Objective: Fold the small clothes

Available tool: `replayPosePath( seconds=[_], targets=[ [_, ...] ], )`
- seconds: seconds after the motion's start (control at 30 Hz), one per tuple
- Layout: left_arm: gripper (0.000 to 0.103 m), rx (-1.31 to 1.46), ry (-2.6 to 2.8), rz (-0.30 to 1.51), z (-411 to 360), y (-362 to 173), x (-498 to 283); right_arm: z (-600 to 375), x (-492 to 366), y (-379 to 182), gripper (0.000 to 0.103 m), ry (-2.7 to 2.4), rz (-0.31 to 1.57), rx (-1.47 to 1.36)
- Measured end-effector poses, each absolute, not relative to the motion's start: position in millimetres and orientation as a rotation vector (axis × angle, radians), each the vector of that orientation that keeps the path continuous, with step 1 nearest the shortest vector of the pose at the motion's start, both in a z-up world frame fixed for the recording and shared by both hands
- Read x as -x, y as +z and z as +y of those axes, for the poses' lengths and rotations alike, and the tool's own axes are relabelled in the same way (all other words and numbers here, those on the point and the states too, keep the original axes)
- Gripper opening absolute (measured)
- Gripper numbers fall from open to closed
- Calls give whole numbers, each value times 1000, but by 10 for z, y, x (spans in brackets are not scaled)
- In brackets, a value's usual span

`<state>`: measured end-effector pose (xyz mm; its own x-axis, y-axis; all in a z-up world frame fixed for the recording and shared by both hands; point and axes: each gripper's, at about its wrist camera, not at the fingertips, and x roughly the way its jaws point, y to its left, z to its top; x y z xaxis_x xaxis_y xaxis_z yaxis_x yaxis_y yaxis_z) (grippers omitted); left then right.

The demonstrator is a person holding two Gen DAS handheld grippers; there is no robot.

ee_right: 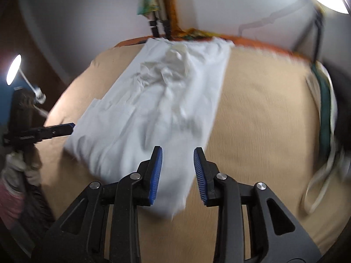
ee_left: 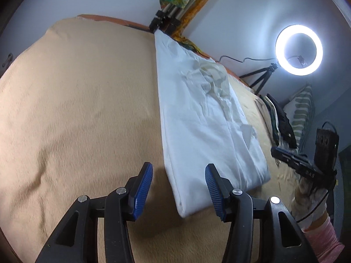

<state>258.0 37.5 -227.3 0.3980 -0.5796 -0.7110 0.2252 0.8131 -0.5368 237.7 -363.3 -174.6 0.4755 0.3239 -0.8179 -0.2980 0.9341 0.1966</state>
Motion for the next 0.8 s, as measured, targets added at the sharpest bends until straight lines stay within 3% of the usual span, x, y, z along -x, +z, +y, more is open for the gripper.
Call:
replayPosePath(
  seconds=[0.3, 0.37, 0.43, 0.47, 0.53, 0.57, 0.8],
  targets=[
    [49, 452, -588, 1056, 388, -2347, -2229, -3856, -1961, -2059, 31, 377, 1040, -265],
    [43, 402, -597, 1037, 308, -2324, -2197, -3833, -1964, -2066, 31, 376, 1028, -254],
    [27, 374, -604, 1029, 251, -2333, -2193, -3831, -1999, -2088, 31, 384, 1031, -264],
    [24, 365, -604, 1024, 231, -2343, -2213, -3825, -2017, -2098, 30, 389, 1030, -260],
    [6, 339, -594, 1025, 200, -2355, -2235, -3810, -2041, -2120, 15, 401, 1032, -250],
    [6, 339, -595, 1030, 204, -2358, -2253, -3805, -2045, -2123, 7, 409, 1035, -252],
    [3, 342, -582, 1019, 356, -2280, -2270, -3929, -1952, -1929, 4, 423, 969, -273]
  ],
)
